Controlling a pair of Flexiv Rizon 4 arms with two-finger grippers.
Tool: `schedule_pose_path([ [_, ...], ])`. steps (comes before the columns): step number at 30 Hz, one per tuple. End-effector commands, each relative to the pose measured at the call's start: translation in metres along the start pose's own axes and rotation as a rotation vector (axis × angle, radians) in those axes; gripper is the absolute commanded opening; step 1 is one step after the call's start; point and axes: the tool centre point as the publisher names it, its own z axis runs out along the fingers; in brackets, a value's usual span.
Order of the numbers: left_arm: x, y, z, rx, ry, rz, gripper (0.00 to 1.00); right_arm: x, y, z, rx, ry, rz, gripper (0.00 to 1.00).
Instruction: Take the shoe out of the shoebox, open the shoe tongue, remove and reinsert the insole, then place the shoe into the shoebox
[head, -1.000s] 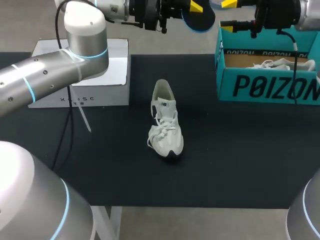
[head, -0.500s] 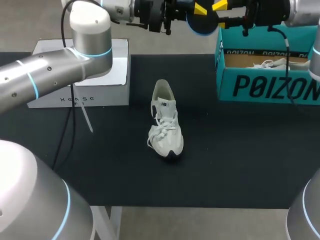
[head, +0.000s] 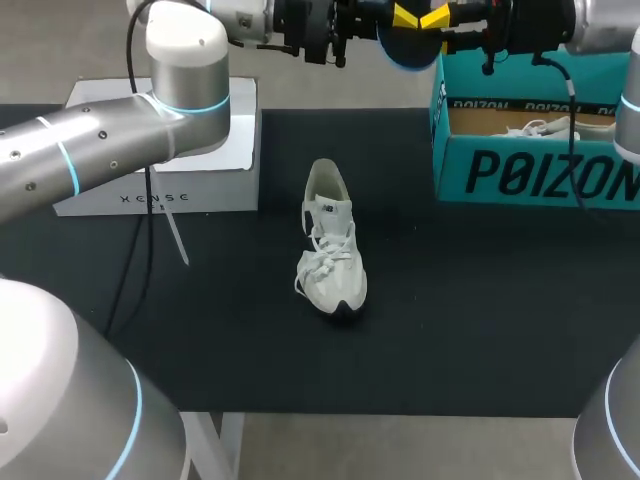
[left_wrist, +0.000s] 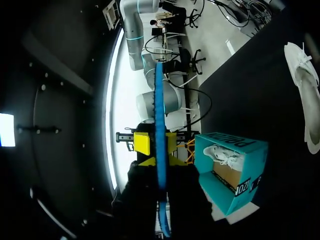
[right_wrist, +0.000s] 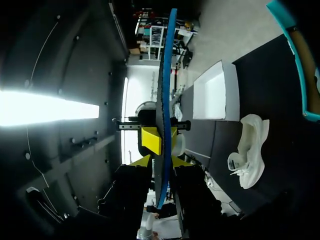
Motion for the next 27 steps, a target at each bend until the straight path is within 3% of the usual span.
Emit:
schedule_pose_path([
  [1,0.003,-0.004,0.001,-0.015,-0.011,0.003,0.0,0.0,-0.003,0.001,-0.009,-0.002,0.004,0.12],
  [5,0.003,-0.005,0.001,-0.023,-0.015,0.009,0.0,-0.001,-0.003,0.001,-0.014,-0.003,0.009,0.0],
  [12,0.004,-0.007,0.001,-0.035,-0.017,0.017,0.03,-0.002,-0.005,0.001,-0.018,0.0,0.015,0.0],
  [14,0.003,-0.007,0.0,-0.051,-0.028,0.017,1.0,-0.002,-0.006,0.001,-0.018,0.0,0.015,0.0],
  [21,-0.001,-0.012,-0.025,-0.11,-0.078,-0.013,1.0,-0.004,-0.008,0.001,-0.032,0.004,0.004,0.0],
  [27,0.003,-0.027,-0.061,-0.141,-0.029,-0.039,1.0,-0.007,-0.007,0.001,-0.052,-0.008,-0.03,0.0],
])
